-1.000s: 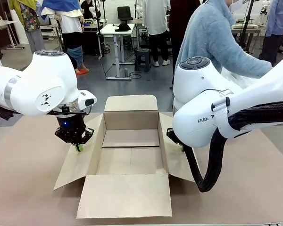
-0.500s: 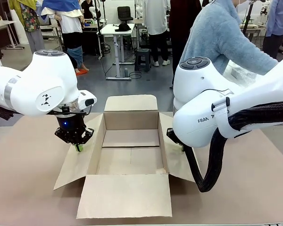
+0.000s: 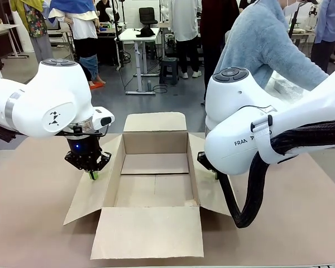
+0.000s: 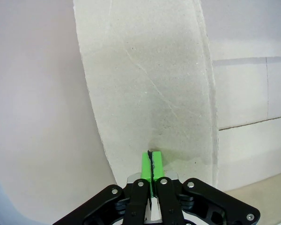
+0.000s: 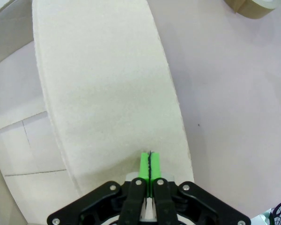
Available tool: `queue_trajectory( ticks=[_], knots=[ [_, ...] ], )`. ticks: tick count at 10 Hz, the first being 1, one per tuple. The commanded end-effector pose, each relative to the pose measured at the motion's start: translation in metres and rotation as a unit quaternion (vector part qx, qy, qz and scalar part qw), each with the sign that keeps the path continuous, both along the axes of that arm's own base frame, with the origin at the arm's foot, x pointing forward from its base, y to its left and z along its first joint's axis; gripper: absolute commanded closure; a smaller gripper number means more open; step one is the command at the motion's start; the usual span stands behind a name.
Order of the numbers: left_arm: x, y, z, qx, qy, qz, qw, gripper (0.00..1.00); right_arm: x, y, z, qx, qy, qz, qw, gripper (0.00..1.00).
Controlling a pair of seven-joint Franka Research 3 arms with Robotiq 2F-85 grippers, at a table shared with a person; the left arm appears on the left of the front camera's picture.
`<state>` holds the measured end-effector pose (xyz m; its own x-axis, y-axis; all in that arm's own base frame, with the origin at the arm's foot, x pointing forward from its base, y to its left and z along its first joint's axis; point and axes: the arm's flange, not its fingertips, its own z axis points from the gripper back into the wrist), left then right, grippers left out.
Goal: Wrap the clocks to prevent damage.
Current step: Once the human has placed the objects inside and stepped back, release both hands from the side flaps of the Package Box.
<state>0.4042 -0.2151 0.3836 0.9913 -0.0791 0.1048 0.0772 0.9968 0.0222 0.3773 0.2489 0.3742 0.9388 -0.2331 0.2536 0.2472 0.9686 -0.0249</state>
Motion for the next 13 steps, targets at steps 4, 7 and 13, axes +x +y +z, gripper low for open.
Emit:
queue_trajectory(
  ticks=[4,7,13],
  knots=[
    [-0.0011,-0.0005,-0.0012,0.007,0.002,-0.004,1.0,1.0,0.0,0.0008,-0.0026,-0.003,0.0,0.0,1.0,0.99],
    [-0.0011,-0.0005,-0.0012,0.007,0.002,-0.004,1.0,1.0,0.0,0.0008,-0.0026,-0.003,0.0,0.0,1.0,0.99],
    [-0.0011,-0.0005,-0.0012,0.007,0.002,-0.004,1.0,1.0,0.0,0.0008,-0.0026,-0.003,0.0,0.0,1.0,0.99]
  ],
)
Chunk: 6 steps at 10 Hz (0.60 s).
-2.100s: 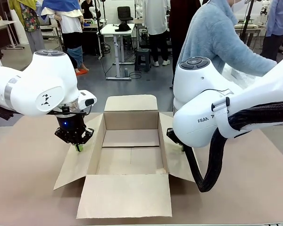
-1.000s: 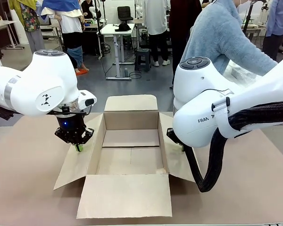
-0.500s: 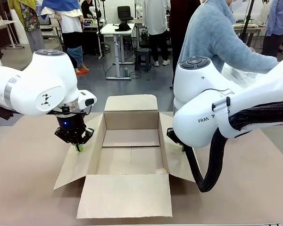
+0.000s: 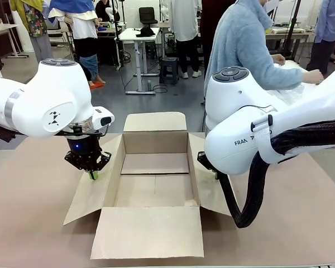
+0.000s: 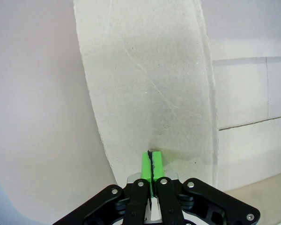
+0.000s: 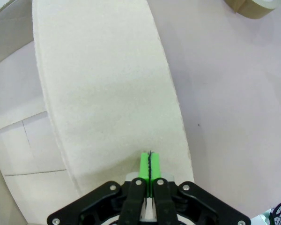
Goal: Wrap the clocks to prevent damage.
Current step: Once the human has placed the objects inside and stepped back, release both hands from the side flaps of the Package Box.
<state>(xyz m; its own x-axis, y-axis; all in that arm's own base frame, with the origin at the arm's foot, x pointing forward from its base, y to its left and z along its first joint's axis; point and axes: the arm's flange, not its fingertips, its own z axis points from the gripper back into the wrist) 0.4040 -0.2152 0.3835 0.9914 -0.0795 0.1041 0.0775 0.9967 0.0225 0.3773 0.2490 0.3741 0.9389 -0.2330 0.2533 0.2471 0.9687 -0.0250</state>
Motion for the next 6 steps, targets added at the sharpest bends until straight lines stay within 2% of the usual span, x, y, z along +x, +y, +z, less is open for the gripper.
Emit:
queue_trajectory(
  ticks=[1,6],
  knots=[
    [-0.0009,-0.0005,-0.0011,0.007,0.001,-0.004,1.0,1.0,0.0,0.0008,-0.0025,-0.003,0.0,0.0,1.0,0.99],
    [-0.0009,-0.0005,-0.0011,0.007,0.001,-0.004,1.0,1.0,0.0,0.0008,-0.0025,-0.003,0.0,0.0,1.0,0.99]
  ],
)
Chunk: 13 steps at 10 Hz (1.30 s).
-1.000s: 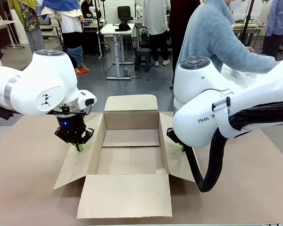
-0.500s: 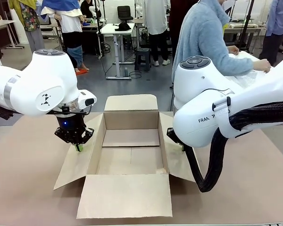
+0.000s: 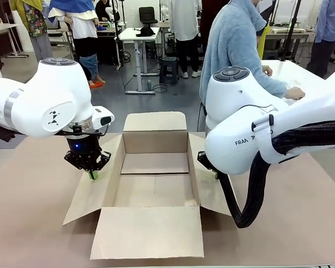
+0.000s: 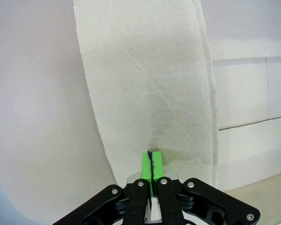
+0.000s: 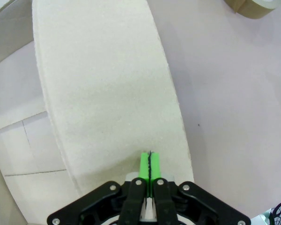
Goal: Wrap the clocks to prevent damage.
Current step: Once the human has placed the objects inside and stepped back, release both hands from the side flaps of the Package Box.
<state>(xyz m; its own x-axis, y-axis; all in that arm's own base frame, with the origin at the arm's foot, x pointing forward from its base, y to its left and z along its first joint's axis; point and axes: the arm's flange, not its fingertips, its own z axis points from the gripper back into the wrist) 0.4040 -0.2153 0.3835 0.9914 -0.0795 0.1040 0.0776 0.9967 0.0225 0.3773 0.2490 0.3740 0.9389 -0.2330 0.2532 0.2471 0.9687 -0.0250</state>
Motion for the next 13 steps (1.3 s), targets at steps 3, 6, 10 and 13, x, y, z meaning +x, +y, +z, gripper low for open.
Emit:
queue_trajectory(
  ticks=[3,6,10,13],
  knots=[
    [-0.0009,-0.0004,-0.0011,0.007,0.001,-0.004,1.0,1.0,0.0,0.0008,-0.0024,-0.003,0.0,0.0,1.0,0.99],
    [-0.0009,-0.0004,-0.0011,0.007,0.001,-0.004,1.0,1.0,0.0,0.0008,-0.0024,-0.003,0.0,0.0,1.0,0.99],
    [-0.0009,-0.0004,-0.0011,0.007,0.001,-0.004,1.0,1.0,0.0,0.0008,-0.0024,-0.003,0.0,0.0,1.0,0.99],
    [-0.0009,-0.0004,-0.0011,0.007,0.001,-0.004,1.0,1.0,0.0,0.0008,-0.0024,-0.003,0.0,0.0,1.0,0.99]
  ],
)
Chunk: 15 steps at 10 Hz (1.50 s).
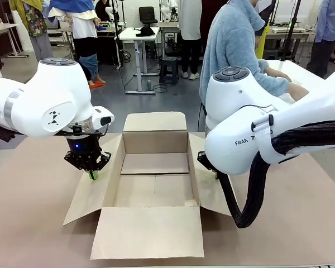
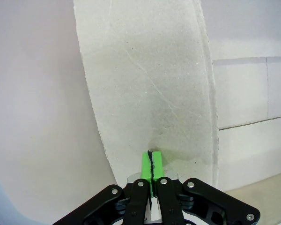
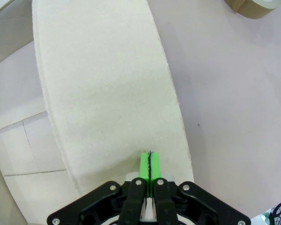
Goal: Wrap the clocks to prevent damage.
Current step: Once the human has placed the objects inside and stepped back, release both hands from the side flaps of the Package Box.
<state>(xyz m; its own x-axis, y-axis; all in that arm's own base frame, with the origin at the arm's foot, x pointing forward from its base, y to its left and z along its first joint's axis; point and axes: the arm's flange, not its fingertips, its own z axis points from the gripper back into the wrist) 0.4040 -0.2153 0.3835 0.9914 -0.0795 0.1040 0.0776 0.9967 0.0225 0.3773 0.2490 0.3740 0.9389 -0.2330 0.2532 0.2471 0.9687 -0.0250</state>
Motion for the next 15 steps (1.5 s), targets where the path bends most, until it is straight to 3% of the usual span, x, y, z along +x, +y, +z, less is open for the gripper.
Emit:
queue_trajectory(
  ticks=[1,15],
  knots=[
    [-0.0009,-0.0004,-0.0011,0.007,0.001,-0.004,1.0,1.0,0.0,0.0008,-0.0024,-0.003,0.0,0.0,1.0,0.99],
    [-0.0009,-0.0004,-0.0011,0.007,0.001,-0.004,1.0,1.0,0.0,0.0008,-0.0024,-0.003,0.0,0.0,1.0,0.99]
  ],
)
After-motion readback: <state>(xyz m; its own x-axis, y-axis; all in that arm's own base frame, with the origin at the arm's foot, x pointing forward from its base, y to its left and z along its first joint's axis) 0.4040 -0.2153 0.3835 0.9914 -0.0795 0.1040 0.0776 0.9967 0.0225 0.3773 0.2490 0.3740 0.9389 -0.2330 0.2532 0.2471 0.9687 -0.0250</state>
